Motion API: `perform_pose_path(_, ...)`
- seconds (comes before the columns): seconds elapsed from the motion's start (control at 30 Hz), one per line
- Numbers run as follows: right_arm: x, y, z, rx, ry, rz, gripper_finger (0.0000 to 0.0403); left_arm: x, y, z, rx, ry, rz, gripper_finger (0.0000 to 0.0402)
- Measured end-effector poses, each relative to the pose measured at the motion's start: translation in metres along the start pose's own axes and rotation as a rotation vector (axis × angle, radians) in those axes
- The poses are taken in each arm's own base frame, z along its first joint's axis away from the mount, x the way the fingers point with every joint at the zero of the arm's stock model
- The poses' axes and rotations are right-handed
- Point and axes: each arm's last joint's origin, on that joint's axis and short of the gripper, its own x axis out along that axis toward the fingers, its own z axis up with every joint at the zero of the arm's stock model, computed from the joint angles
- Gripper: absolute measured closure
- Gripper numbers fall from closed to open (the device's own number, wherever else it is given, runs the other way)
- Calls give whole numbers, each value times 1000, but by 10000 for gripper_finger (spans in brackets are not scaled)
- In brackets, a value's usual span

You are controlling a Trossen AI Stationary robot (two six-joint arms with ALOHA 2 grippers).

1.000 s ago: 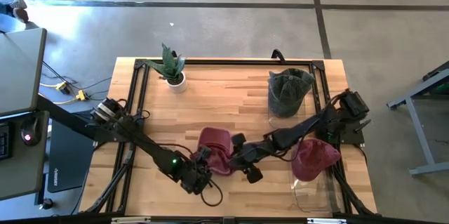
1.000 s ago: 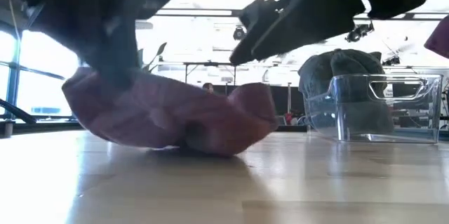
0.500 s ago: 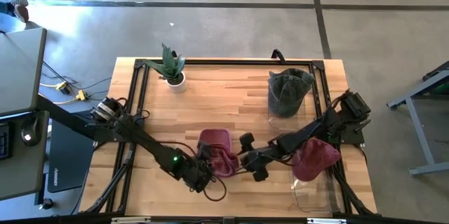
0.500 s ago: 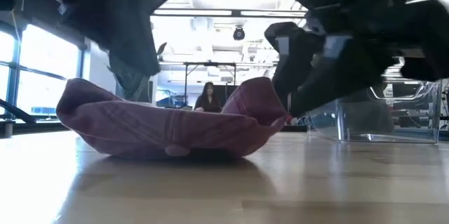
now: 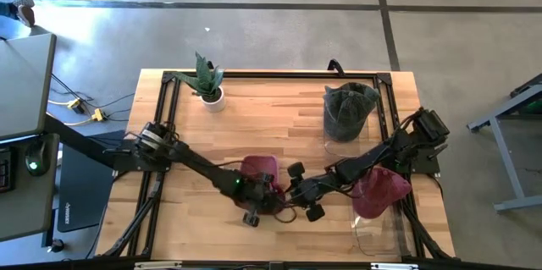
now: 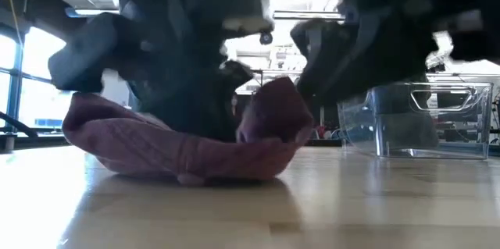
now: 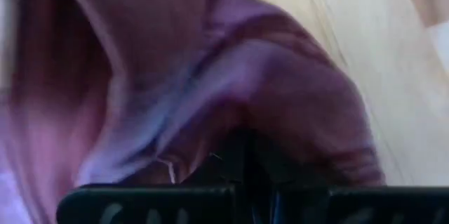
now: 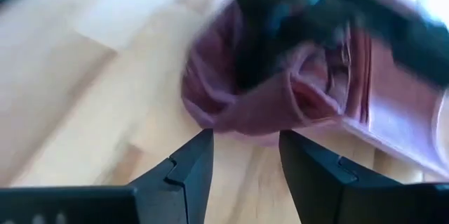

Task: Pick & Place hat
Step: Put the red cap into the bottom transparent bin

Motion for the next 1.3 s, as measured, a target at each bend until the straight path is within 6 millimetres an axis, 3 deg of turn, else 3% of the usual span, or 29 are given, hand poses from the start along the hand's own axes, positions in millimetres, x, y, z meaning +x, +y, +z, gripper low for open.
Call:
perform_pose_path(0.17,-13,2,11,-33,-63,-70,246,8,0,2,81,-29,-151,399)
perform_pose_path(0.3,-25,3,18,-15,-82,-142,240,6,-3,2,124,-33,-113,399)
perform_pose_path(0.6,-24,17,19,-72,-107,-64,225,-64,-20,2,145,8,135,399)
perform_pose_path(0.73,-19,16,26,-55,-197,-61,231,-94,-34,-6,95,23,248,399)
perform_pose_path(0.87,-6,13,26,-40,-239,-54,257,-115,-50,-23,-46,83,311,399)
perform_pose_path(1.03,21,4,44,30,-231,-55,312,-128,-69,-50,-202,157,418,399)
perform_pose_path(1.17,41,-5,55,85,-93,-56,364,-126,-79,-68,-289,142,465,399)
perform_pose_path(1.3,44,-15,55,131,168,-68,398,-123,-85,-81,-341,104,509,398)
